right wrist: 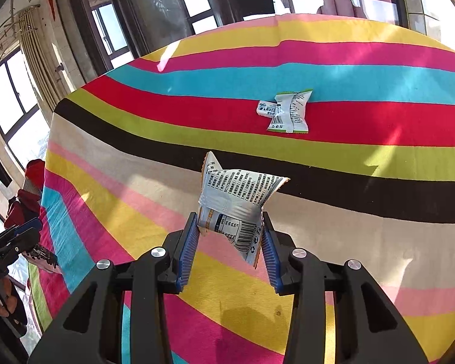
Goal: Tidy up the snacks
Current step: 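Carry both items to the white box and open both tools to drop them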
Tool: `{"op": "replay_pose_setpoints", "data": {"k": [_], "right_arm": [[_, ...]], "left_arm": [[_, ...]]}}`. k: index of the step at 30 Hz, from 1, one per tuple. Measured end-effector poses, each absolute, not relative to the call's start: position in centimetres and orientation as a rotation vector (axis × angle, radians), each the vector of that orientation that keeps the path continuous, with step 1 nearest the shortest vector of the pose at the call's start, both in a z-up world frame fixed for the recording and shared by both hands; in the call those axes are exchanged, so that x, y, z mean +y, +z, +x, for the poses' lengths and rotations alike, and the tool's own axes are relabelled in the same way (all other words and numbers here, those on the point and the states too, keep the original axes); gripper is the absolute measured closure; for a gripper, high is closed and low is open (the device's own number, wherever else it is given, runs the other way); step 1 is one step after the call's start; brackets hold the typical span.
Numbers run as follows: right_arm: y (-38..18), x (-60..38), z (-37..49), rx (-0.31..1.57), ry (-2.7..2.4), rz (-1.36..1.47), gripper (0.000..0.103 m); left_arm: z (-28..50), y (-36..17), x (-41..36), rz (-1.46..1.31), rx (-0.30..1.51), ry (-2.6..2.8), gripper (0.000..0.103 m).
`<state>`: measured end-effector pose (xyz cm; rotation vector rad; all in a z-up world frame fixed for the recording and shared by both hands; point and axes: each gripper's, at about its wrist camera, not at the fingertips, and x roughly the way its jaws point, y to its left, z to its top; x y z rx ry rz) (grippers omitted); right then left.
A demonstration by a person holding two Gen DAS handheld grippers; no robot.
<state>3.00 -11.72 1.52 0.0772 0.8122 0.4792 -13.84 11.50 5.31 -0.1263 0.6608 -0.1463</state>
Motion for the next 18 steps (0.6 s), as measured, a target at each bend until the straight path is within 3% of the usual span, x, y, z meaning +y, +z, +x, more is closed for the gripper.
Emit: {"op": "replay_pose_setpoints", "data": {"k": [18], "right_arm": [[2.9, 1.6, -7.3, 0.839, 0.802, 0.075, 0.063]], "left_arm": [[-20.3, 3.2, 17.3, -0.184, 0.679, -0.044, 0.065]]}}
